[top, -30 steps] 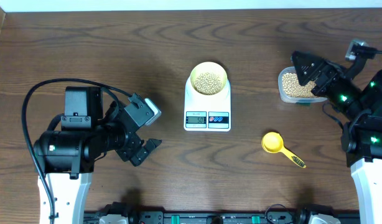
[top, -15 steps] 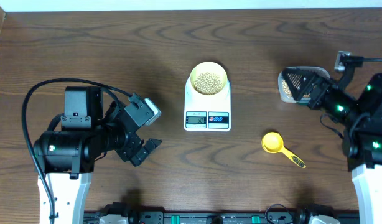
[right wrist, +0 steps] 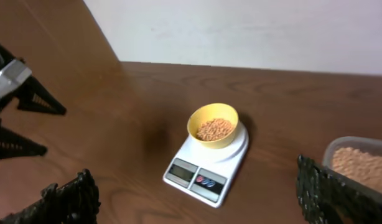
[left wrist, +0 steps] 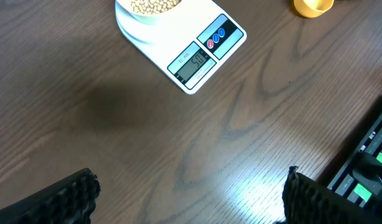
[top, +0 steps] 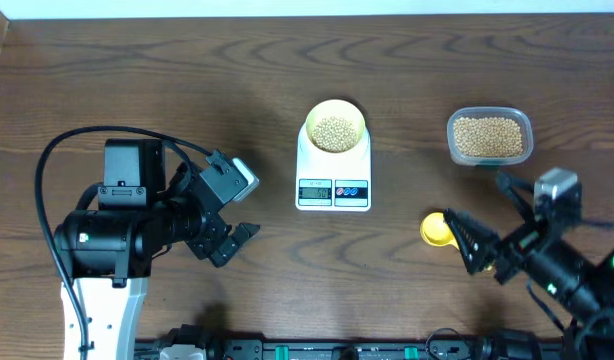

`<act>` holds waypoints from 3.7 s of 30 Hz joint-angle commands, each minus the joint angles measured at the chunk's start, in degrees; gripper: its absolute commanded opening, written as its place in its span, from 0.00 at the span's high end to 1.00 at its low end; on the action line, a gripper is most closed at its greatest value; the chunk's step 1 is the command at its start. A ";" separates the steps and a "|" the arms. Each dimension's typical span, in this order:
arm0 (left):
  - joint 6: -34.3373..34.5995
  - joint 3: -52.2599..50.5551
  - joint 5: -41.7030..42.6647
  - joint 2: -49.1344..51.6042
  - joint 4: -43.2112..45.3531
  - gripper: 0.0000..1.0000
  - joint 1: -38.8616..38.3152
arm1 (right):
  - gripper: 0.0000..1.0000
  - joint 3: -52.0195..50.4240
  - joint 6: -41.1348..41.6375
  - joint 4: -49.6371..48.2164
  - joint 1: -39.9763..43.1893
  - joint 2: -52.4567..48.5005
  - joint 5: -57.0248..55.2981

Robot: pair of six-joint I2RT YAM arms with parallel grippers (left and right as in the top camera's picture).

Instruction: Scoop item into bowl and weigh 50g on scale

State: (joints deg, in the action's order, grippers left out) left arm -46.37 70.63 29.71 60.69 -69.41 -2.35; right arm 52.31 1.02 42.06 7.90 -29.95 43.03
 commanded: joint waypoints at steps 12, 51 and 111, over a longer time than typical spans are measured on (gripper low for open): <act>-0.28 0.09 0.74 -0.07 -0.13 0.04 0.20 | 0.01 -15.76 2.14 -10.60 -4.04 21.46 -18.51; -0.28 0.09 0.72 -0.07 -0.13 0.04 0.20 | 0.01 -52.02 6.67 -47.80 -7.15 29.64 -36.06; -0.28 0.09 0.74 -0.07 -0.13 0.04 0.20 | 0.01 -52.00 -3.23 -37.77 -9.73 29.66 -40.79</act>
State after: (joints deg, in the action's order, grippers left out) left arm -46.37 70.63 29.71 60.69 -69.36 -2.35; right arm 0.40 -1.58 4.03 -1.39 -0.95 2.61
